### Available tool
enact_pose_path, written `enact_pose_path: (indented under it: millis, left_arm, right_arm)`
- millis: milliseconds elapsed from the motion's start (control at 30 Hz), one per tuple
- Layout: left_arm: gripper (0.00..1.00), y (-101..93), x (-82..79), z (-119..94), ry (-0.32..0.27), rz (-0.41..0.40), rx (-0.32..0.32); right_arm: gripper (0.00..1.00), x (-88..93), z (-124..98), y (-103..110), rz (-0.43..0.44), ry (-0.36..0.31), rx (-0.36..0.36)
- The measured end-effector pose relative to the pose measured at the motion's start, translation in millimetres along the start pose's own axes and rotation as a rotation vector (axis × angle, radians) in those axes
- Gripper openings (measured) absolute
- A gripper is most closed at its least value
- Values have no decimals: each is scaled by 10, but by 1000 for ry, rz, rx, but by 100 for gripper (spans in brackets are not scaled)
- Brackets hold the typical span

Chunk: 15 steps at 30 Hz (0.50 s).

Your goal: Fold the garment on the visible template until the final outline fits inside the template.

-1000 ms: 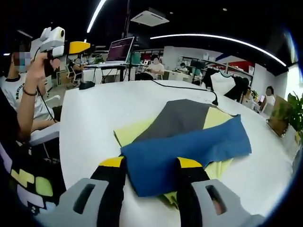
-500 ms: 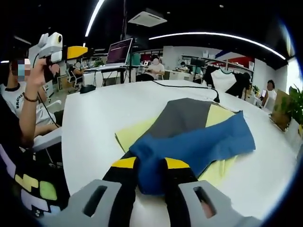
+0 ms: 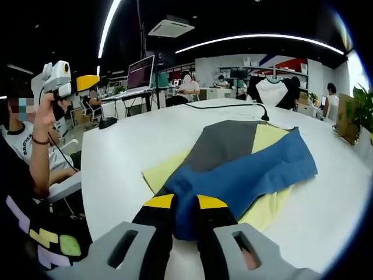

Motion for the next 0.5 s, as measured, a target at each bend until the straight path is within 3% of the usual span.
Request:
enact_pose_path:
  millis: [500]
  left_arm:
    - [100, -6, 3, -5, 2, 1, 0]
  right_arm:
    - [0, -108, -63, -139, 11, -60, 29]
Point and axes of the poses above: the point that each gripper's makers call its tool centre point, and the gripper's own axes: z roughly forward along the fingers, y roughly to its left, x roughly out of its underside, the point moved 2 cm from there along -z, roughly backward along the fingers, and after that the axes turned 14 degrees about x, right-handed, at the moved point
